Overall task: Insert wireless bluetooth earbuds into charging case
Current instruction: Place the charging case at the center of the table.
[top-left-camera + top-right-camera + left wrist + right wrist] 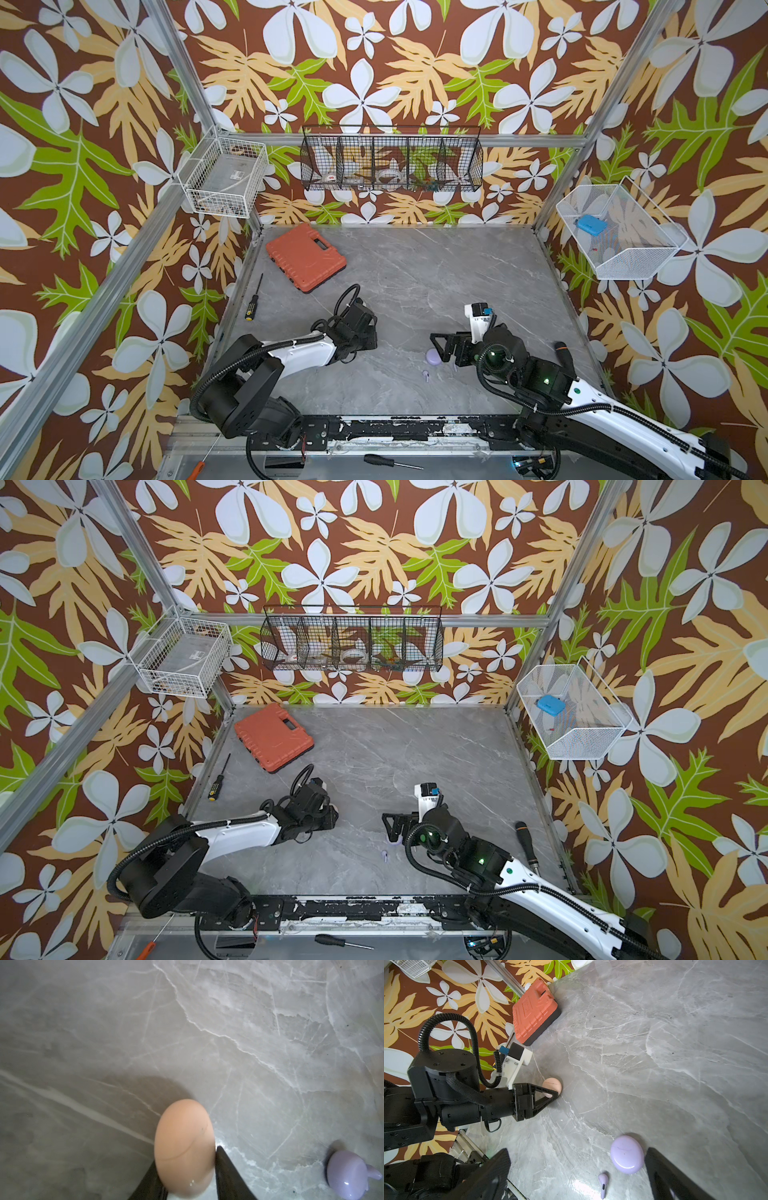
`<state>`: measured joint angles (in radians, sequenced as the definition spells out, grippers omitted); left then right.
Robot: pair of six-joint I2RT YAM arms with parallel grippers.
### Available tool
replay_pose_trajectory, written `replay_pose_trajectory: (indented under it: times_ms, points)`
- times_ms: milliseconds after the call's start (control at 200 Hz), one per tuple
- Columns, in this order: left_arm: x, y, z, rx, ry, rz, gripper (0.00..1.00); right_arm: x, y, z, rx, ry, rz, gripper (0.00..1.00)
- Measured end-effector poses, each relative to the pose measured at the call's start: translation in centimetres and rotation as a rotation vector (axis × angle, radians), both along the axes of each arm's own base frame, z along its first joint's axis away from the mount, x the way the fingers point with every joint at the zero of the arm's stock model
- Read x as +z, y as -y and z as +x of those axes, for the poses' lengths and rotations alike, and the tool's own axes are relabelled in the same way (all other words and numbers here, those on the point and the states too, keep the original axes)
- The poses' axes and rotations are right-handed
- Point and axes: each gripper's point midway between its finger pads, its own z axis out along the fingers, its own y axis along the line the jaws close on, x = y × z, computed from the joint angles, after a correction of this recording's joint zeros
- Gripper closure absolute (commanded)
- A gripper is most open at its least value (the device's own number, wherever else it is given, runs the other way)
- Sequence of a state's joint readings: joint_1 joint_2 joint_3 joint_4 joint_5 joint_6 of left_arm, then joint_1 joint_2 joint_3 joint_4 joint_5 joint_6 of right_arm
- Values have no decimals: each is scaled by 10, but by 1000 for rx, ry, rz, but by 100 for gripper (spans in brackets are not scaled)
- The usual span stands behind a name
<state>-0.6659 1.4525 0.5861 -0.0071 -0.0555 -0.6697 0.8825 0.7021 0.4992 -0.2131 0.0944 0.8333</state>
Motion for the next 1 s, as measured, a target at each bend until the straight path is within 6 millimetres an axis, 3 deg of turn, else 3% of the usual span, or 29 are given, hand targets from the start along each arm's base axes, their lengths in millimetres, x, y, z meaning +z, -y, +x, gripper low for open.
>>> replay_pose_trajectory:
  times_ms: [530,996]
  points:
    - [7,-6,0,0,11,30,58,-1,-1,-2,13,-4,6,0]
    - [27,-9,1,-6,47,38,56,2,-2,-3,17,-3,12,0]
